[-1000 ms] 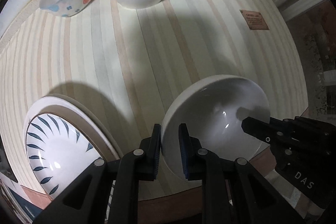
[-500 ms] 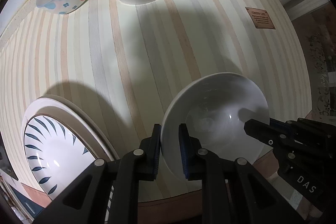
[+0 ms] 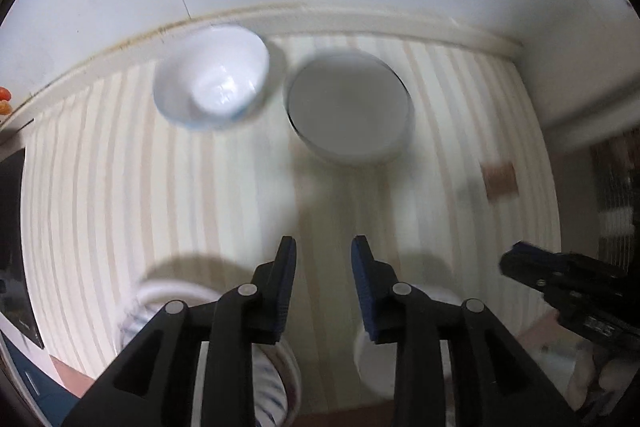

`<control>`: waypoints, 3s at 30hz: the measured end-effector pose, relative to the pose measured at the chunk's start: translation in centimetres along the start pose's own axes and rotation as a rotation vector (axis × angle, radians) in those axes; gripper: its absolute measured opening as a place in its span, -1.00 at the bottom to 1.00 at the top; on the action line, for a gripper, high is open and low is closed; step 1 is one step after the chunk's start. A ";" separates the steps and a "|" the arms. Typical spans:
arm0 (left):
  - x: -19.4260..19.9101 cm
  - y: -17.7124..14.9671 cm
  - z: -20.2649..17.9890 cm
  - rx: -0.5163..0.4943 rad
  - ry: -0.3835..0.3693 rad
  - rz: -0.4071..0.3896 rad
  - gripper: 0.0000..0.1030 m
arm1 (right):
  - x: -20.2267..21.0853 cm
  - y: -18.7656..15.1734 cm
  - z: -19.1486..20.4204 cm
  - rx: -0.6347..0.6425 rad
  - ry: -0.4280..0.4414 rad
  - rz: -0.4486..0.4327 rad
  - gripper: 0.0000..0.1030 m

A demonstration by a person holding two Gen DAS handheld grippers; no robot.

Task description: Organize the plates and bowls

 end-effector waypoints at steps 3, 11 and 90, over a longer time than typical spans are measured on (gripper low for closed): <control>-2.5 3.3 1.5 0.032 0.014 -0.001 -0.49 | -1.2 4.8 1.4 0.023 0.007 -0.072 -0.22; -9.4 6.5 2.9 0.068 0.049 0.081 -0.50 | -10.6 11.9 2.3 -0.024 -0.011 -0.004 -0.22; -2.1 -11.1 -5.0 -0.307 0.006 0.197 -0.68 | -1.8 -8.3 0.8 -0.072 -0.142 0.107 -0.74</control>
Point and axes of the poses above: each gripper's, at about its wrist camera, not at the fingertips, and x roughly against the way its jaws point, z to its left, y to its top, the point moved 9 cm from there along -x, roughly the way its jaws point, and after that the axes turned 11 degrees about -z, right-handed, at the moved point
